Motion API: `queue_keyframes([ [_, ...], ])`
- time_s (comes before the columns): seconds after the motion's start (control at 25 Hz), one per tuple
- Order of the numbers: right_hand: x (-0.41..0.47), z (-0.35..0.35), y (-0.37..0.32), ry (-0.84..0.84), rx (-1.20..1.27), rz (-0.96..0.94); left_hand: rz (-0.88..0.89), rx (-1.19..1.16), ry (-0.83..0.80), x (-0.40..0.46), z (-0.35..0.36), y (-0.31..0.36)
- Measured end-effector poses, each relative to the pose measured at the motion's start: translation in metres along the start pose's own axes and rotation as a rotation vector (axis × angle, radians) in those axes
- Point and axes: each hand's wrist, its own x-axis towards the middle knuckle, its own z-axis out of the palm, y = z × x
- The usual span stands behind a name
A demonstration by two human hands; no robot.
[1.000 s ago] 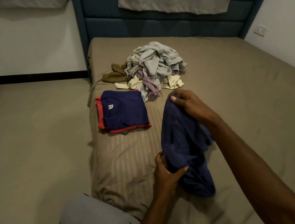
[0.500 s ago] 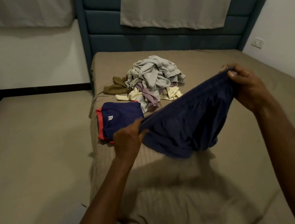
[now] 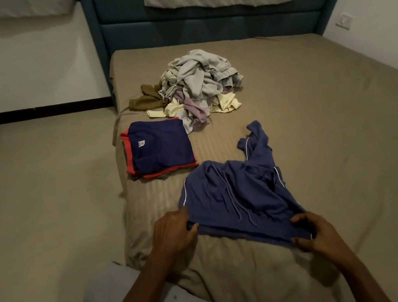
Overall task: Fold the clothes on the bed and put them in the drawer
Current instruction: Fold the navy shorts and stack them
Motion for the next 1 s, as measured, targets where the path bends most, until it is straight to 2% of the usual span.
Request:
queue_keyframes([
  [0.08, 0.011, 0.003, -0.004, 0.033, -0.313, -0.149, -0.043, -0.015, 0.044, 0.006, 0.000, 0.001],
  [0.12, 0.017, 0.003, -0.005, 0.027, -0.425, -0.166, -0.052, 0.005, 0.046, 0.009, 0.001, 0.002],
  [0.32, 0.024, -0.004, -0.014, -0.004, -0.651, -0.087, -0.048, 0.179, -0.022, 0.023, -0.009, 0.006],
  [0.44, 0.015, -0.003, -0.010, 0.079, -0.697, -0.018, -0.129, 0.234, -0.003, 0.030, -0.022, 0.003],
  [0.6, 0.020, -0.012, -0.039, 0.286, -0.490, 0.276, -0.354, -0.004, -0.093, 0.042, -0.044, 0.003],
  [0.64, 0.026, -0.018, -0.055, 0.295, -0.336, 0.351, -0.418, -0.184, -0.099, 0.047, -0.051, 0.011],
  [0.72, 0.039, -0.037, -0.090, 0.235, 0.052, 0.462, -0.583, -0.773, -0.116, 0.059, -0.072, 0.035],
  [0.76, 0.047, -0.050, -0.110, 0.196, 0.184, 0.481, -0.666, -1.042, -0.146, 0.067, -0.085, 0.048],
  [0.8, 0.056, -0.066, -0.127, 0.164, 0.262, 0.508, -0.689, -1.216, -0.162, 0.076, -0.100, 0.057],
  [0.88, 0.081, -0.096, -0.150, 0.152, 0.369, 0.557, -0.651, -1.301, -0.147, 0.103, -0.125, 0.067],
  [1.0, 0.137, -0.131, -0.160, 0.205, 0.540, 0.534, -0.619, -1.324, -0.080, 0.164, -0.147, 0.070],
])
